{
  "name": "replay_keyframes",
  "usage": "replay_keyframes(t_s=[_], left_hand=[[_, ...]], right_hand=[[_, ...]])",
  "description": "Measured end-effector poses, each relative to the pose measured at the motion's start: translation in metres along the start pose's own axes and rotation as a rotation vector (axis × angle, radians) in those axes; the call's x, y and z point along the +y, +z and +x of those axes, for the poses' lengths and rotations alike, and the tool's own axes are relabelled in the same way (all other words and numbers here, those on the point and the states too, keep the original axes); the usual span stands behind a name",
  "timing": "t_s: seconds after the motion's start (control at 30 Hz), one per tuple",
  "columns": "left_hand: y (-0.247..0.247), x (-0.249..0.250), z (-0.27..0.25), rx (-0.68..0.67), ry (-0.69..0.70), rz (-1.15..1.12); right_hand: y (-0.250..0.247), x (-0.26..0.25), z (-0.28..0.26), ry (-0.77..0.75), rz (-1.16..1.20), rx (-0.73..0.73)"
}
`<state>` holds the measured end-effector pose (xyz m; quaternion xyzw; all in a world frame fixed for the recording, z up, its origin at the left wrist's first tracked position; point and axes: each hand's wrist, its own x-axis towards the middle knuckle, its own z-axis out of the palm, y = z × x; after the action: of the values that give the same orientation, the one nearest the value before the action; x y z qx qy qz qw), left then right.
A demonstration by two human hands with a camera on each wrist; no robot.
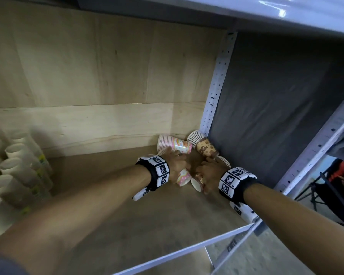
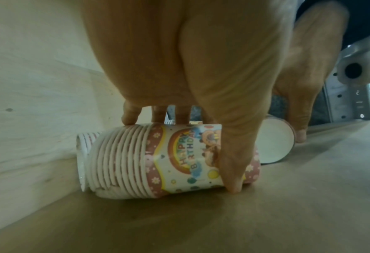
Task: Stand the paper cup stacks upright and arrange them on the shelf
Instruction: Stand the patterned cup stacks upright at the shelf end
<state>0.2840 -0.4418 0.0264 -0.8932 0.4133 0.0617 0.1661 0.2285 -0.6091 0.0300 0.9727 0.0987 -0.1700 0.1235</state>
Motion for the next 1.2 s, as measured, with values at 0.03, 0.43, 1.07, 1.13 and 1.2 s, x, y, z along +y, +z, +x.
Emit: replay_keyframes(t_s=[0.03, 0.43, 1.07, 1.13, 1.2], left_hand=[[0.000, 0.000, 0.000, 0.007, 0.005, 0.009], [-0.018, -0.020, -0.010, 0.150, -0.045, -0.390], [-0.039, -0.031, -0.024, 0.200, -0.206, -0.774], [-0.036, -0.030, -0.024, 0.191, -0.207, -0.766], [-0.036, -0.029, -0.024, 0.194, -0.206, -0.768]], right_hand=[[0.000, 0.000, 0.001, -0.001, 0.007, 0.006], [-0.018, 0.005, -0.007, 0.040, 0.291, 0.137], [-0.057, -0.003, -0.029, 0.058, 0.637, 0.329], [-0.057, -0.003, -0.031, 0.053, 0.666, 0.333], [-0.058, -0.002, -0.032, 0.046, 0.669, 0.334]])
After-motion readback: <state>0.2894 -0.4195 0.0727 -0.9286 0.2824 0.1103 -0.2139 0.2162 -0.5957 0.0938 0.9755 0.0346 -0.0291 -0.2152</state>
